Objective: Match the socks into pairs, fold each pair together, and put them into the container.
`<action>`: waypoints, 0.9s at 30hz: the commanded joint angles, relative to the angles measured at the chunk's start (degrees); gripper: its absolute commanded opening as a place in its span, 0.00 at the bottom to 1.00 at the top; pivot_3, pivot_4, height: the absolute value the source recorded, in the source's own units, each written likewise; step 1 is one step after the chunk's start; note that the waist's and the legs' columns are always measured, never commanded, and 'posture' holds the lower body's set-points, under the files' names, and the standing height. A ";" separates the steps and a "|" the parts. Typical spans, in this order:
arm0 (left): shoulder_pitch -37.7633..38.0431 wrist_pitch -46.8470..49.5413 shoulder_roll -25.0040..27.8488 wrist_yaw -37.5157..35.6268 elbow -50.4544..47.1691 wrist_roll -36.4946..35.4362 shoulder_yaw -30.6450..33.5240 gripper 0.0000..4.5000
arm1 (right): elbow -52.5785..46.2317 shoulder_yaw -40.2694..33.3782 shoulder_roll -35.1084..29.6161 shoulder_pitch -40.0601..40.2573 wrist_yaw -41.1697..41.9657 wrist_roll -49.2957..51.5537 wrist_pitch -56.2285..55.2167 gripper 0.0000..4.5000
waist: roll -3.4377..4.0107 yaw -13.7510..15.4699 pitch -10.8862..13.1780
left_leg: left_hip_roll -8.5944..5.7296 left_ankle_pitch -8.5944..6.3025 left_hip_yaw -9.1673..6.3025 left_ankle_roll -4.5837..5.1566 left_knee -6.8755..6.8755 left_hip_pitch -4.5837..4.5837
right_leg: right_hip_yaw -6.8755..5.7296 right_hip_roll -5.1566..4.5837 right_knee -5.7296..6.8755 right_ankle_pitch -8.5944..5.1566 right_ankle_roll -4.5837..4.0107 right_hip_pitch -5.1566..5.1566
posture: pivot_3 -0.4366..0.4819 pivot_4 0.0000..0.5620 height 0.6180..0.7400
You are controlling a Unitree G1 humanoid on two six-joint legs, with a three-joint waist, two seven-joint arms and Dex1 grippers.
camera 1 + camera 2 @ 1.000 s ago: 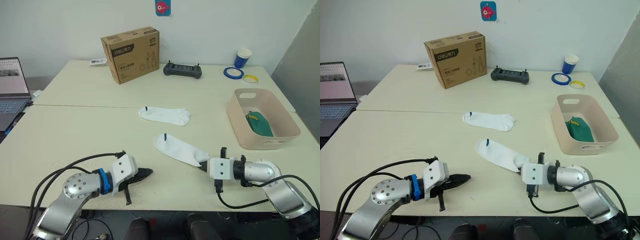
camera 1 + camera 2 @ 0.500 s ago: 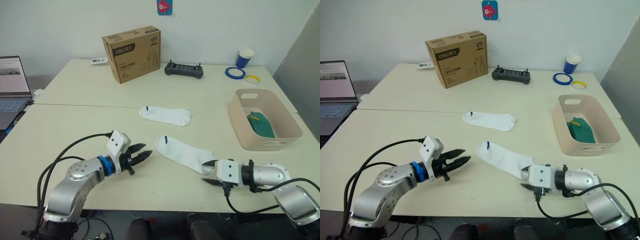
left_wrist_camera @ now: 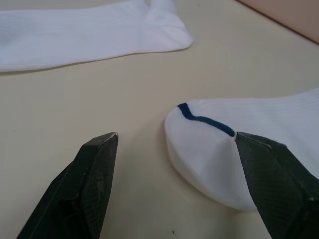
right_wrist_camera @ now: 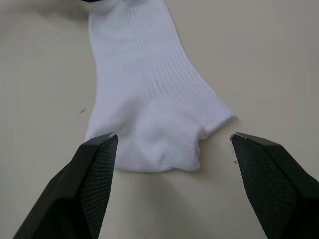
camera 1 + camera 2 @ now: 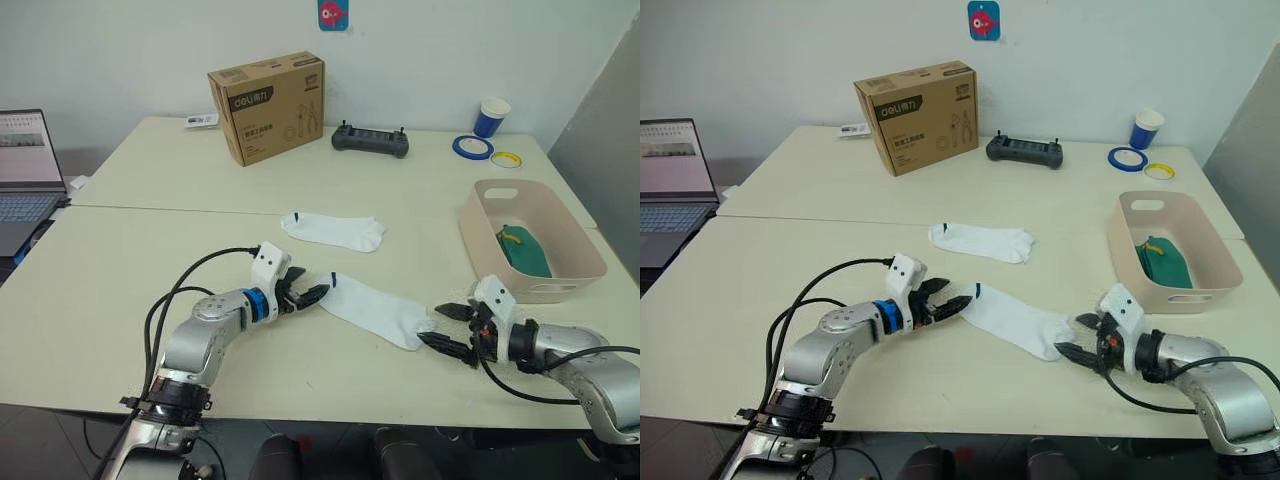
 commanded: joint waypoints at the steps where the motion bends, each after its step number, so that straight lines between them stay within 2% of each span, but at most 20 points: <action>1: -1.74 -0.77 0.01 -1.55 0.43 1.04 -1.50 0.78 | -1.26 -1.45 0.70 0.81 -2.38 2.19 3.65 0.86 | 0.00 0.01 0.00 | 0.00 0.00 0.00 0.00 0.00 0.00 | 0.00 0.00 0.00 0.00 0.01 0.00 | 0.48 0.27 1.00; 4: -2.18 -0.73 0.24 -2.38 0.97 1.33 -1.70 0.59 | -2.27 -1.98 2.02 0.47 -3.62 4.72 6.65 0.73 | 0.00 0.00 0.00 | 0.00 0.00 -0.01 0.00 0.00 0.00 | -0.01 0.00 0.00 0.00 0.01 0.01 | 0.48 0.27 1.00; 12: -1.22 1.15 0.60 -2.52 -0.38 0.53 -0.46 0.00 | -2.73 -2.52 4.69 -2.28 -7.40 8.64 11.20 0.09 | 0.00 -0.15 0.00 | 0.00 0.00 -0.03 0.00 0.00 0.00 | 0.00 0.02 0.00 0.00 0.03 0.01 | 0.48 0.27 1.00; 13: -0.82 1.61 0.65 -2.52 -0.86 0.20 -0.21 0.00 | -2.51 -2.55 4.73 -2.65 -7.54 8.92 11.41 0.01 | 0.00 -0.15 0.00 | 0.00 0.00 -0.03 0.00 0.00 -0.01 | 0.00 0.02 0.00 0.00 0.03 0.01 | 0.48 0.27 1.00; 19: 1.64 5.93 0.35 -0.51 -4.90 -2.29 2.80 0.00 | -1.27 -3.38 4.53 -4.33 -7.77 11.31 13.54 0.01 | 0.00 -0.27 0.00 | 0.01 0.00 -0.05 0.00 -0.01 -0.03 | -0.02 0.02 -0.01 0.00 0.03 0.00 | 0.48 0.27 1.00; 24: 12.34 16.36 0.51 4.77 -22.21 -9.07 10.21 0.00 | 1.19 -4.37 1.77 -5.80 -4.35 15.22 17.17 0.01 | 0.01 -0.74 0.00 | 0.05 0.00 0.00 0.00 -0.05 -0.04 | 0.03 -0.01 -0.02 0.00 0.03 -0.03 | 0.48 0.27 1.00; 27: 17.58 21.63 -1.35 9.12 -31.55 -13.98 14.56 0.00 | 1.69 -4.47 0.16 -5.62 -2.68 17.30 18.68 0.01 | 0.00 -0.53 0.01 | 0.06 0.00 -0.07 0.00 -0.07 -0.04 | -0.03 0.00 -0.03 -0.02 0.04 -0.03 | 0.48 0.27 1.00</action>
